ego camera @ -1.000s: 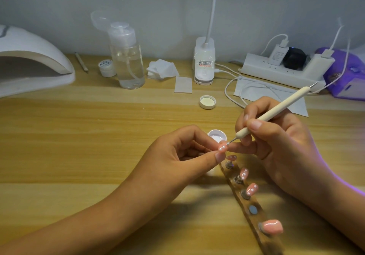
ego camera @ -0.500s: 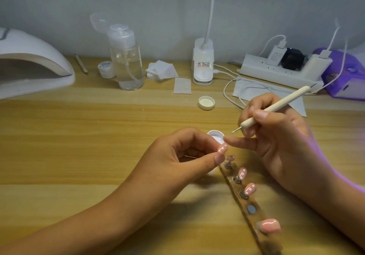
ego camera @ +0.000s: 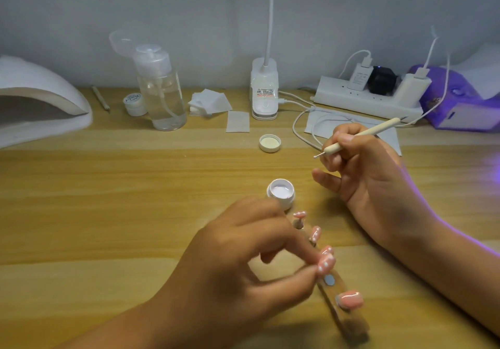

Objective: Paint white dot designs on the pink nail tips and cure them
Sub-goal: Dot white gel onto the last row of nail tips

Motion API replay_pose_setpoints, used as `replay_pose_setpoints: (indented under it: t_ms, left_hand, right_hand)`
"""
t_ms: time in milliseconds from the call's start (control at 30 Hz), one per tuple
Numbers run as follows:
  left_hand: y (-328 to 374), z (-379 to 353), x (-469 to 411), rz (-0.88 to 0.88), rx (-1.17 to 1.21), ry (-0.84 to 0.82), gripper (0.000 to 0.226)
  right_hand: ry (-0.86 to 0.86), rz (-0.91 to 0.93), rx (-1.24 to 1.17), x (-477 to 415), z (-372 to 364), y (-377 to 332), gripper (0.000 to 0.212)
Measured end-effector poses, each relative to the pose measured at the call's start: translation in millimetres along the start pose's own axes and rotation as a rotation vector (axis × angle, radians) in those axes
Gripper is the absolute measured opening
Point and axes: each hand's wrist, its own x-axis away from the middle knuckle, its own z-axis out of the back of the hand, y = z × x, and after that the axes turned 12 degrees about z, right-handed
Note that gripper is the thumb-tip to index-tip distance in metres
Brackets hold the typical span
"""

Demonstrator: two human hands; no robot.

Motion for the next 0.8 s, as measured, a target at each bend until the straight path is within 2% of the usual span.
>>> replay_pose_setpoints:
  t_ms: [367, 600, 800]
  left_hand:
    - [0, -17, 1, -0.191, -0.341, 0.033, 0.018]
    - [-4, -14, 3, -0.138, -0.346, -0.020, 0.016]
    - [-5, -12, 6, -0.277, -0.453, -0.102, 0.010]
  right_hand:
    - [-0.008, -0.008, 0.032, 1, 0, 1, 0.010]
    - [0.014, -0.012, 0.059, 0, 0, 0, 0.009]
    - [0.004, 0.004, 0.075, 1, 0, 1, 0.014]
